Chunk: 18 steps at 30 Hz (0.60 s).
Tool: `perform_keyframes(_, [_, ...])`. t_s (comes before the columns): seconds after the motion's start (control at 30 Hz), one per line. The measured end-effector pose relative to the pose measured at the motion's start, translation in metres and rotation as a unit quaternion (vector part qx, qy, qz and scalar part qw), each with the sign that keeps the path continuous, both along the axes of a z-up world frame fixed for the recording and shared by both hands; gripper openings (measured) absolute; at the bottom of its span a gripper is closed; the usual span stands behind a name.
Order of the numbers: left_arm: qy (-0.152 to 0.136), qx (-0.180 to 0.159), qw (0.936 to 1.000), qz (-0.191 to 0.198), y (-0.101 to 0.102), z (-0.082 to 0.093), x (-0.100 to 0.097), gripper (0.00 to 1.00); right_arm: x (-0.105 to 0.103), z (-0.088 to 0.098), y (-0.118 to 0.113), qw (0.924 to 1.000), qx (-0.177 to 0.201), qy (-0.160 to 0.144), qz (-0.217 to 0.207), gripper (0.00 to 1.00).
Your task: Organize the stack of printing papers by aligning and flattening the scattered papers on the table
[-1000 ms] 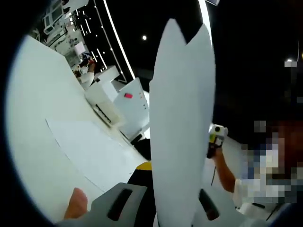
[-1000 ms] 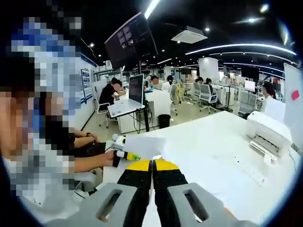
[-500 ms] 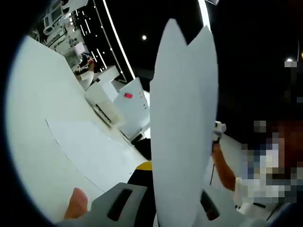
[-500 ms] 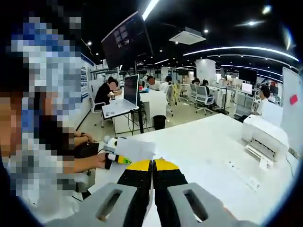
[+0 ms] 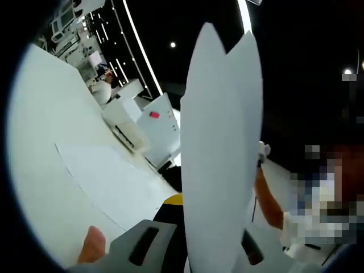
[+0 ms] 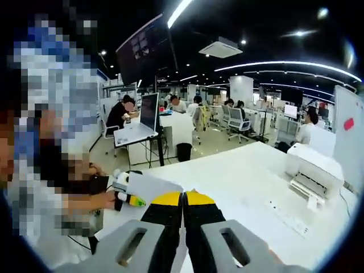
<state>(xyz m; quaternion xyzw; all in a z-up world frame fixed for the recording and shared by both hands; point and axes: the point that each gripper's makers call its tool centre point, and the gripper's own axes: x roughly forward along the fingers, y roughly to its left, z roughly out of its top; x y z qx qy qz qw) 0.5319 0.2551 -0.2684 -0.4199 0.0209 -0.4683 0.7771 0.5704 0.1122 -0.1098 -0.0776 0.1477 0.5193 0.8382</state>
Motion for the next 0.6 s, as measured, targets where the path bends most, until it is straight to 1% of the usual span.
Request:
perform_keyframes(0.1, [0.001, 0.001, 1.0000, 0.001, 0.001, -0.001, 0.001, 0.06, 0.005, -0.001, 0.001, 0.9998, 0.014, 0.008, -0.007, 0.00])
perform_keyframes(0.2, [0.001, 0.003, 1.0000, 0.002, 0.000, -0.001, 0.001, 0.06, 0.010, -0.002, 0.002, 0.9997, 0.018, 0.014, -0.009, 0.00])
perform_keyframes(0.3, [0.002, 0.004, 1.0000, 0.003, 0.001, -0.002, 0.002, 0.06, 0.015, -0.003, 0.004, 0.9996, 0.016, 0.020, -0.008, 0.00])
perform_keyframes(0.47, [0.002, 0.008, 0.9999, 0.007, 0.002, -0.003, 0.004, 0.06, 0.015, -0.016, 0.008, 0.9994, 0.008, 0.032, -0.014, 0.00])
perform_keyframes(0.6, [0.002, 0.010, 0.9999, 0.007, 0.002, -0.003, 0.004, 0.06, 0.015, -0.020, 0.008, 0.9991, 0.007, 0.038, -0.015, 0.00])
